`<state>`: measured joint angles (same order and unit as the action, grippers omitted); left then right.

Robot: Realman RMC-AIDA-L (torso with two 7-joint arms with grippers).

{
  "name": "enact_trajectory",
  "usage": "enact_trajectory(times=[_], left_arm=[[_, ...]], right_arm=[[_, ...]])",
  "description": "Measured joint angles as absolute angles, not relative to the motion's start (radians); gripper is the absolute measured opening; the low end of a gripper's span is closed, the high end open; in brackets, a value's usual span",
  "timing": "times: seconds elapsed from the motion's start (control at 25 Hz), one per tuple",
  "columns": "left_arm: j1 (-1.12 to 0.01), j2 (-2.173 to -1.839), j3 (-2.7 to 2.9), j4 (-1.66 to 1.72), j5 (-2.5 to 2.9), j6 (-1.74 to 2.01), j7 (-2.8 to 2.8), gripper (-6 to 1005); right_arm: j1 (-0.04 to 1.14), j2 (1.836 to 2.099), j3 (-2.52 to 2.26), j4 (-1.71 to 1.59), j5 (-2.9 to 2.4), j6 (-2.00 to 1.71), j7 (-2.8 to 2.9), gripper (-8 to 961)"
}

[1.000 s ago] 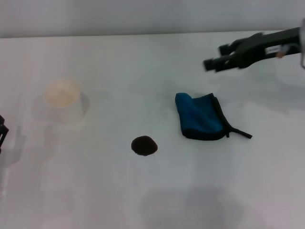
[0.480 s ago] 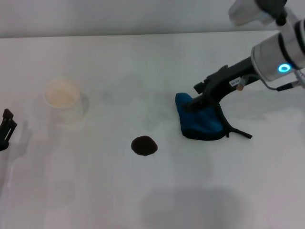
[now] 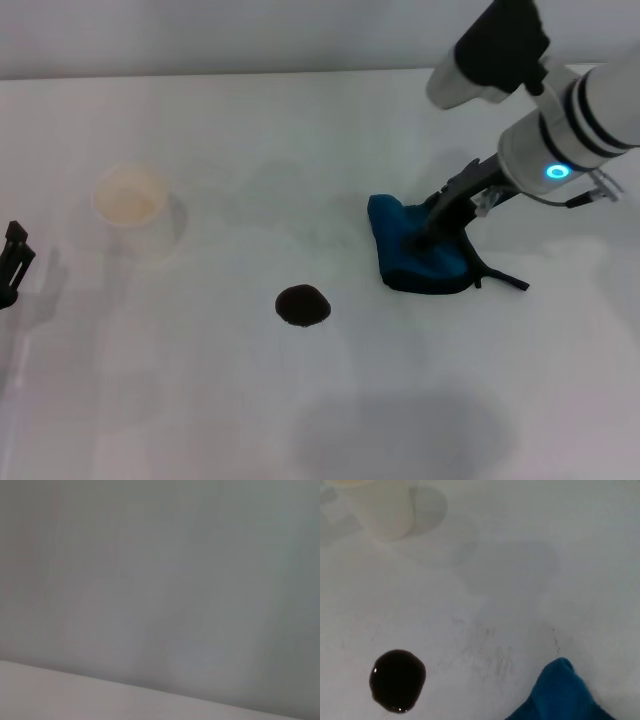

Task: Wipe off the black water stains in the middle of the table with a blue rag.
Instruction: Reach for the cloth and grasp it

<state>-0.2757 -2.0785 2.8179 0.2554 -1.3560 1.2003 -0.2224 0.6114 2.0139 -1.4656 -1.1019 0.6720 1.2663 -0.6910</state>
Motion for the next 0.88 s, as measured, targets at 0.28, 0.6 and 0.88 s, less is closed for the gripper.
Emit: enact_trajectory(times=[0.28,0.6,0.88], left_arm=[[-0.276,-2.078,2.818,0.254,-1.356,1.199,-0.222,889],[-0.276,-2.078,2.818,0.251,-1.356,1.199,-0.222,890],[-0.282,-2.079,2.818,0.243,-1.356,1.184,-0.225,890]], right_arm=[[0.639,2.019,-1.505,-1.041,0.667,1.236,-0.680,780],[0.650,2.017,-1.510,-0.998,0.665,1.187,-0.679,780],[0.655,2.019,-1.510,-0.955,0.628,1.155,-0.679,779]])
